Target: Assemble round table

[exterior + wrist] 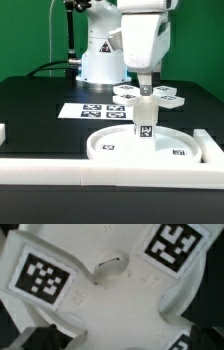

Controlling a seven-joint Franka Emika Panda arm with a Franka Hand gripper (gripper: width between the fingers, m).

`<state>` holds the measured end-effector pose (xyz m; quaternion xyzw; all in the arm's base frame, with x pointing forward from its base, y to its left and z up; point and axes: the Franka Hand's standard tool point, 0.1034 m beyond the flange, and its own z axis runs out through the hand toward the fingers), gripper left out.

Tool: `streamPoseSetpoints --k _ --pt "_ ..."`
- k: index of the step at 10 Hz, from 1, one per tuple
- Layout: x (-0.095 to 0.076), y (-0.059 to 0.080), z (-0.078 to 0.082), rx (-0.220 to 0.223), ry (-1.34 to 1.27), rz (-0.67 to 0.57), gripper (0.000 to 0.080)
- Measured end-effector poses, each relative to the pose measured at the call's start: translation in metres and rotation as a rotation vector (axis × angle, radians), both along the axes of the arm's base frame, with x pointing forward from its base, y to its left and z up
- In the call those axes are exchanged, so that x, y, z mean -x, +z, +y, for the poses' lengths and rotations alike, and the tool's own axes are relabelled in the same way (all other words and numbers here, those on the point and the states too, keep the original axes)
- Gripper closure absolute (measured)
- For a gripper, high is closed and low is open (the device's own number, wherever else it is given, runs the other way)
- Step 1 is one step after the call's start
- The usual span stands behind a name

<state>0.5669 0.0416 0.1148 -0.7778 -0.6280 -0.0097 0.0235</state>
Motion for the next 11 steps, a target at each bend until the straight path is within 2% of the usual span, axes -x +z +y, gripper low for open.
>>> streamPoseSetpoints --k 4,8,11 --pt "0.001 -0.002 -0.004 0.021 0.194 -0.004 0.0151" --pt "0.000 -0.005 -0.006 0.023 0.153 0.004 0.0151" --pt "0.000 -0.012 -0.006 0.023 0.143 0.015 0.0151"
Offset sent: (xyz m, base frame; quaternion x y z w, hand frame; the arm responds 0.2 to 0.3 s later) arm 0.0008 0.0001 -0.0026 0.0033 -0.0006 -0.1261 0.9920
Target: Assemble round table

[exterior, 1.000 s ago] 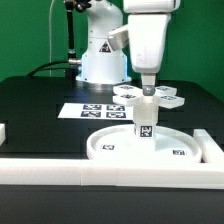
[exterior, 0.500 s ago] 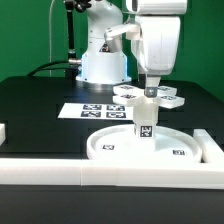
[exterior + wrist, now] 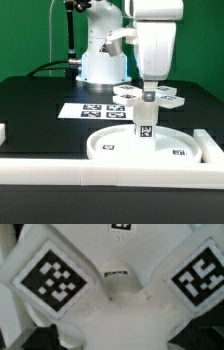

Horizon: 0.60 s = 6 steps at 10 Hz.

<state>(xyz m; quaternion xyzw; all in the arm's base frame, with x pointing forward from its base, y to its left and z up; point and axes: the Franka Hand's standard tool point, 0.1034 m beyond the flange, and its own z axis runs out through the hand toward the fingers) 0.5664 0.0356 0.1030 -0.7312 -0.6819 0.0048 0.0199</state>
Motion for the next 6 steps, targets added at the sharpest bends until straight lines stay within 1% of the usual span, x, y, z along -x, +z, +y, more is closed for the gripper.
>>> streamPoseSetpoints --k 3,4,5,6 --pt "0.0011 -0.0014 -0.0003 0.000 -0.002 0.003 0.0151" --pt "0.0010 -0.0015 -0.0013 0.000 -0.004 0.003 0.0274" --pt "0.0008 -0.0013 -0.0036 0.000 -0.007 0.003 0.0359" --pt "0.0008 -0.0014 -0.0039 0.001 -0.029 0.003 0.0359"
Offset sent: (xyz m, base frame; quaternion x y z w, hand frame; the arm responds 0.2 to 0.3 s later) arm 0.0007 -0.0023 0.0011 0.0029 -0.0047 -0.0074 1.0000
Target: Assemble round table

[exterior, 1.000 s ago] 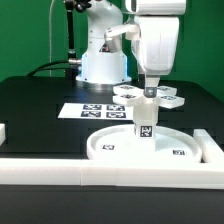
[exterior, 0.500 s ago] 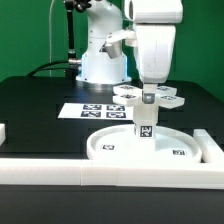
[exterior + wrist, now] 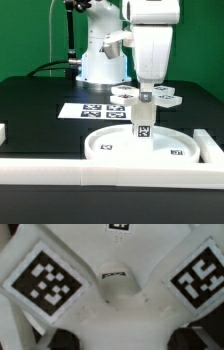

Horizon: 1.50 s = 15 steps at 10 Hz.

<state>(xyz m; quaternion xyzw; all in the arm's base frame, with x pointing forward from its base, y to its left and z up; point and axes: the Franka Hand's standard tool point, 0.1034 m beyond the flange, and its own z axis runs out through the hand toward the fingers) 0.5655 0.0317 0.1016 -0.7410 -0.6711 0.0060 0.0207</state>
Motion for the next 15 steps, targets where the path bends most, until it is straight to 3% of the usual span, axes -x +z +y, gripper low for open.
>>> streamPoseSetpoints --k 3,7,13,15 --pt "0.0001 -0.0001 -0.0004 0.001 -0.071 0.002 0.0359" --pt "0.0007 -0.0001 -0.0018 0.006 -0.517 0.018 0.0357" --pt "0.0001 0.0002 0.0006 0.013 -0.982 0.034 0.0357" --pt "0.0001 -0.0002 0.0002 -0.016 -1.188 0.036 0.0357"
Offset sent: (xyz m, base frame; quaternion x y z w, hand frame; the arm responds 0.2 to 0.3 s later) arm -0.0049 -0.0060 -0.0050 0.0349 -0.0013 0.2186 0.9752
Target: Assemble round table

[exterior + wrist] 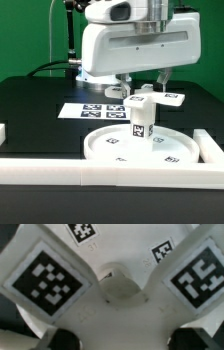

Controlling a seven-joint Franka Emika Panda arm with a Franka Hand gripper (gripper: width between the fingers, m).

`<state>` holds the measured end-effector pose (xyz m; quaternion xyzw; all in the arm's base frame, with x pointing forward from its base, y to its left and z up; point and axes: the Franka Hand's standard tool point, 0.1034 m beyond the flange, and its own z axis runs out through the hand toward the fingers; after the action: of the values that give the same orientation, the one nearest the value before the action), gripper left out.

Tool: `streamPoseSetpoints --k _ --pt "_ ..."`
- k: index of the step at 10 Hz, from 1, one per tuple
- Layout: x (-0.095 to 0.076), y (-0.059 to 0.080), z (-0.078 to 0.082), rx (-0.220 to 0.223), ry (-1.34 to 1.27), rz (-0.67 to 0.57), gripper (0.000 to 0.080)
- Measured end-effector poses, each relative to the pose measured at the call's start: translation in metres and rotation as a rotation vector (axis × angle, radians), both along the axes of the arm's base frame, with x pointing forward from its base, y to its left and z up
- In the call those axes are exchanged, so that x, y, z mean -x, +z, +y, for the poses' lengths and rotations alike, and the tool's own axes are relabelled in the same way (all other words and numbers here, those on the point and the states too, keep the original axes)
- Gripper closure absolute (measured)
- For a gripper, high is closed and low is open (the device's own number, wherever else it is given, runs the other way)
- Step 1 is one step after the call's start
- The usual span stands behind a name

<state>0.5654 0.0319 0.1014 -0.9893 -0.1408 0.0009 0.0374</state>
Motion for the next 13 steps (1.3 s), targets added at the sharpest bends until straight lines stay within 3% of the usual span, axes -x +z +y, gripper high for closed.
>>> streamPoseSetpoints --k 5,7,8,9,11,13 --pt "-0.001 0.000 0.002 -0.032 -0.426 0.015 0.0357" --pt "0.000 0.001 0.002 -0.032 -0.433 0.020 0.0357" --pt "-0.001 0.006 0.003 -0.033 -0.423 0.035 0.0216" --pt "-0.002 0.013 0.004 -0.036 -0.421 0.034 0.0170" --pt "-0.003 0.032 0.007 -0.040 -0.412 0.046 0.0154" --pt "-0.002 0.027 0.006 -0.039 -0.414 0.046 0.0151"
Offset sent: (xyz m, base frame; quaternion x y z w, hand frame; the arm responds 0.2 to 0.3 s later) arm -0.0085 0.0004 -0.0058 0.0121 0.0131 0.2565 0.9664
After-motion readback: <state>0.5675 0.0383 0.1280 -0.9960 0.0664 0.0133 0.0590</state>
